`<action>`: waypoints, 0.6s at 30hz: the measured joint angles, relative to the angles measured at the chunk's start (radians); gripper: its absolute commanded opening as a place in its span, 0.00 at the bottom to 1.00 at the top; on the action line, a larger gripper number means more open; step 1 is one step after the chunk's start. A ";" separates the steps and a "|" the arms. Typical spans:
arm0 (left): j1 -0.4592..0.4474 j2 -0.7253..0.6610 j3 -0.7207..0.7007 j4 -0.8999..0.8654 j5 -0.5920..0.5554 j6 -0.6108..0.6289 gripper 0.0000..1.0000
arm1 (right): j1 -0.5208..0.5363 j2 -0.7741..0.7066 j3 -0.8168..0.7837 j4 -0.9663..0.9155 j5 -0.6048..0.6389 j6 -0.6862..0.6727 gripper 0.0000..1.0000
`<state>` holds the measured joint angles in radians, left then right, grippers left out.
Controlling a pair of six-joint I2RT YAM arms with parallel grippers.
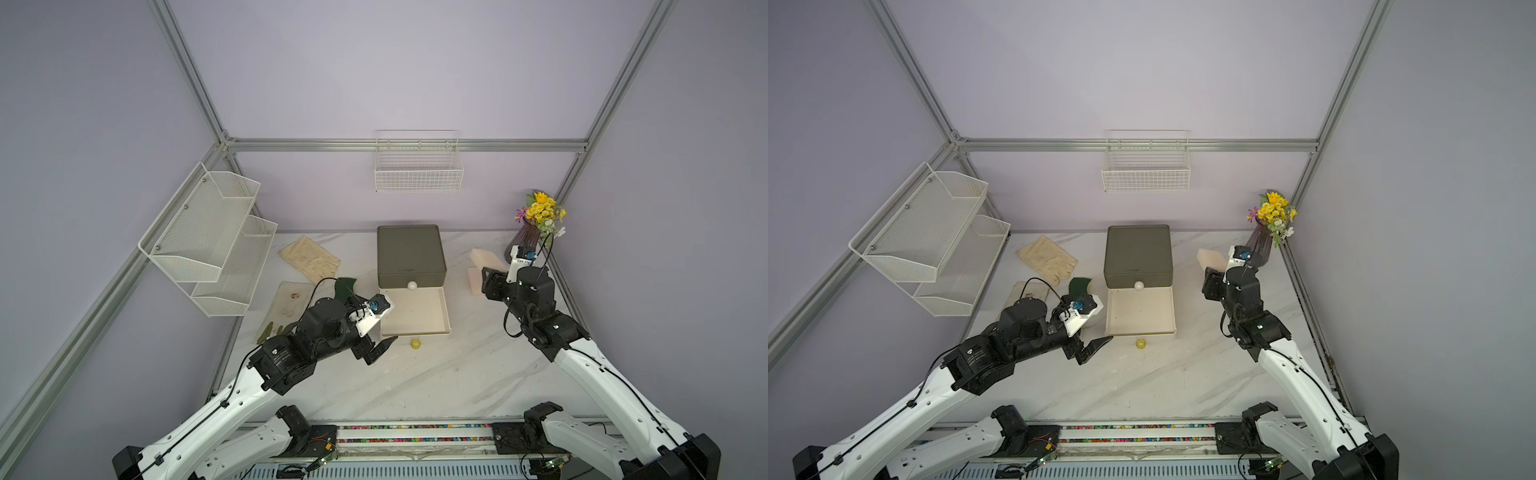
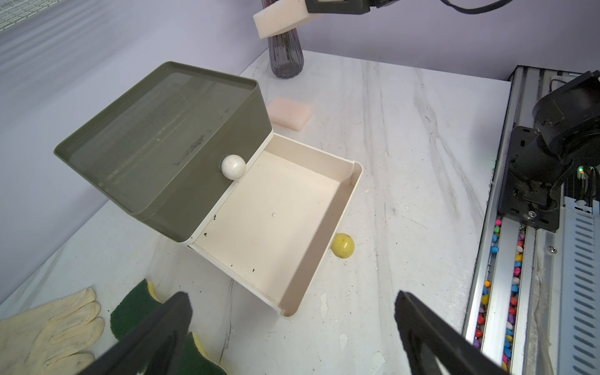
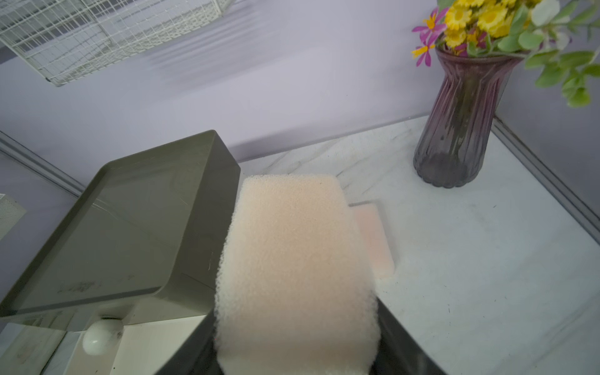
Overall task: Take the sponge out of the drawer
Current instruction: Place the sponge at the center of the board.
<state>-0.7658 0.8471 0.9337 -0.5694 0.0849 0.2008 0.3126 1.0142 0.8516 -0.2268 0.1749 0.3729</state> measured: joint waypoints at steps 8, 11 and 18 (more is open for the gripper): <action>0.001 -0.002 0.000 0.000 0.003 0.000 1.00 | -0.048 0.143 0.003 -0.089 -0.110 0.106 0.65; 0.006 -0.008 -0.001 0.000 0.007 0.000 1.00 | -0.048 0.187 0.003 -0.137 -0.120 0.130 0.65; 0.013 -0.022 -0.016 0.000 0.018 -0.002 1.00 | -0.048 0.221 0.018 -0.238 -0.055 0.138 0.65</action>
<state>-0.7525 0.8253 0.9176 -0.5694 0.1032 0.1993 0.2642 1.2354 0.8700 -0.4648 0.1200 0.5110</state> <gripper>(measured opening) 0.997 0.652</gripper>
